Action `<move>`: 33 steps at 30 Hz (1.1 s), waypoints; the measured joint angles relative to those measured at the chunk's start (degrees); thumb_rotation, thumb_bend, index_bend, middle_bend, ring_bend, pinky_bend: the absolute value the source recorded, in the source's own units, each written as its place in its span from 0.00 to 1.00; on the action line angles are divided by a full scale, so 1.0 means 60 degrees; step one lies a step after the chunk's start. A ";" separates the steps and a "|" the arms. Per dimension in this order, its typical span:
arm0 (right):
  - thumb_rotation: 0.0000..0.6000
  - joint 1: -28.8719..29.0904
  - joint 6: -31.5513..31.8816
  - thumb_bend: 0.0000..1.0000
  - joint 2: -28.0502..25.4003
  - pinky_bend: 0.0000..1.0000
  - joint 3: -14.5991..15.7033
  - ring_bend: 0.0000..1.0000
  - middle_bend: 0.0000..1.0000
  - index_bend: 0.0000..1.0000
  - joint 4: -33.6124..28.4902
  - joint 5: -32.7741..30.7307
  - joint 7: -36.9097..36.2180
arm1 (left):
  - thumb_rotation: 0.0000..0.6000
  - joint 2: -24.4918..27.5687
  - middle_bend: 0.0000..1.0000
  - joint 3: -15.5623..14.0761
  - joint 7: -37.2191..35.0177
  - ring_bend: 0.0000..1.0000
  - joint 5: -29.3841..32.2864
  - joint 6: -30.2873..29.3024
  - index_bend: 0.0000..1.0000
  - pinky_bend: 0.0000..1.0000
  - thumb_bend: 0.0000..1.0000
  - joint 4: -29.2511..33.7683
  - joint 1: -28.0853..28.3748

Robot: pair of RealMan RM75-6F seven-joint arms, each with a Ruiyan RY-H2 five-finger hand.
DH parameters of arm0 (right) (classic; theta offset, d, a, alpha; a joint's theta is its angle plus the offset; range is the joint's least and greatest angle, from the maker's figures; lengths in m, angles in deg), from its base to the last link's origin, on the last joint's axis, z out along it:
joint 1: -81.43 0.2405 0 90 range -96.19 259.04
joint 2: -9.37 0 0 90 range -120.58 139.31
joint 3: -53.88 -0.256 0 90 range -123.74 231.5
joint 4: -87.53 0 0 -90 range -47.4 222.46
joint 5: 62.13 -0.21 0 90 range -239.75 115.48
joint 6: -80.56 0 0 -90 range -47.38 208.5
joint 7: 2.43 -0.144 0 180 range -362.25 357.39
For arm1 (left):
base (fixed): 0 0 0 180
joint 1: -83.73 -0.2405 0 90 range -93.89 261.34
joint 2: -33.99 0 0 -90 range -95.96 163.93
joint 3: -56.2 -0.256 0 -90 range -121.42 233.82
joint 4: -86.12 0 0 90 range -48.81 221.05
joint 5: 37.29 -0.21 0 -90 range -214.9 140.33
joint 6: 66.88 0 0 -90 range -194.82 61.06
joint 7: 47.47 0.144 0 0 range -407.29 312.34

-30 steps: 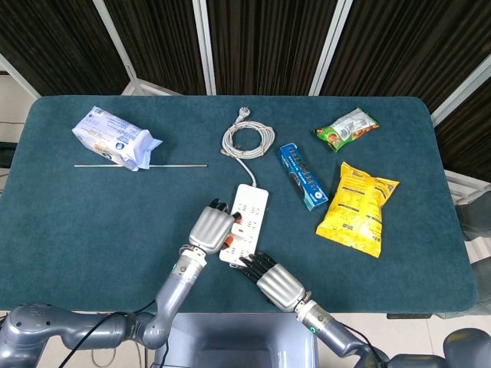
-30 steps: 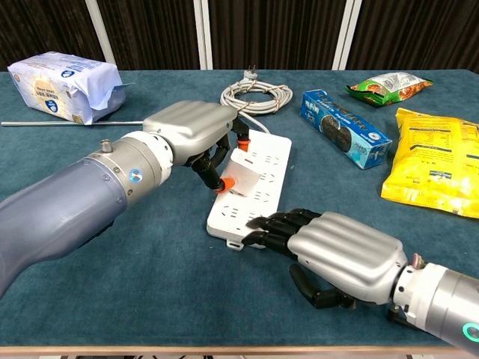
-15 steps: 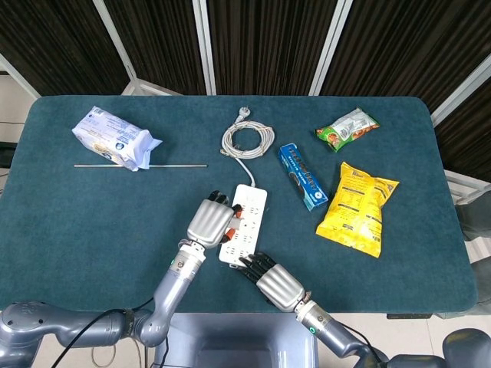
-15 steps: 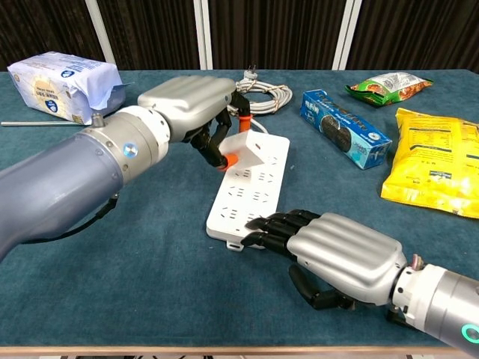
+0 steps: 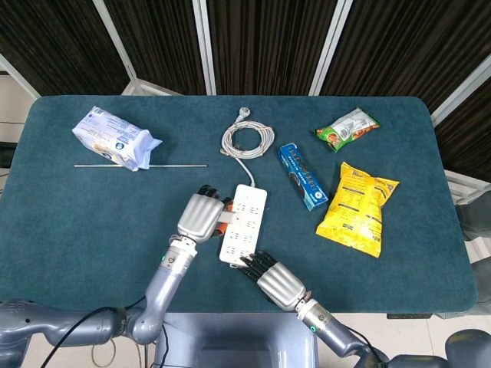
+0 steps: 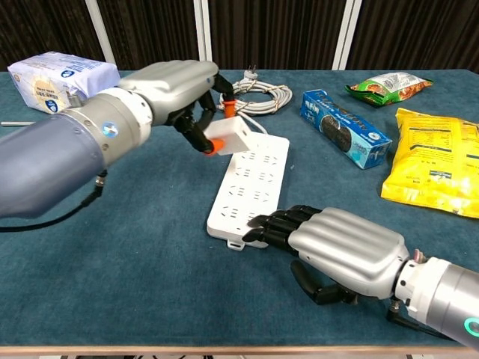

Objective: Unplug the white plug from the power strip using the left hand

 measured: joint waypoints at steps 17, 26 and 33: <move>1.00 -0.0139 0.0944 0.82 -0.0445 0.09 -0.0835 0.09 0.12 0.05 -0.0634 -0.0259 0.0856 | 1.00 0.0779 0.76 -0.0661 -0.0676 0.31 -0.0622 -0.0080 0.72 0.23 0.37 -0.0695 -0.0588; 1.00 -0.0168 0.1293 0.82 -0.0970 0.09 -0.1304 0.09 0.11 0.05 -0.0844 -0.0543 0.0992 | 1.00 0.0866 0.76 -0.0800 -0.0872 0.31 -0.0628 0.0075 0.71 0.23 0.37 -0.1099 -0.0743; 1.00 -0.0254 0.1484 0.82 -0.1462 0.08 -0.1576 0.09 0.11 0.05 -0.0932 -0.0888 0.0819 | 1.00 0.0787 0.71 -0.0993 -0.0775 0.31 -0.0476 0.0226 0.65 0.22 0.35 -0.1393 -0.0874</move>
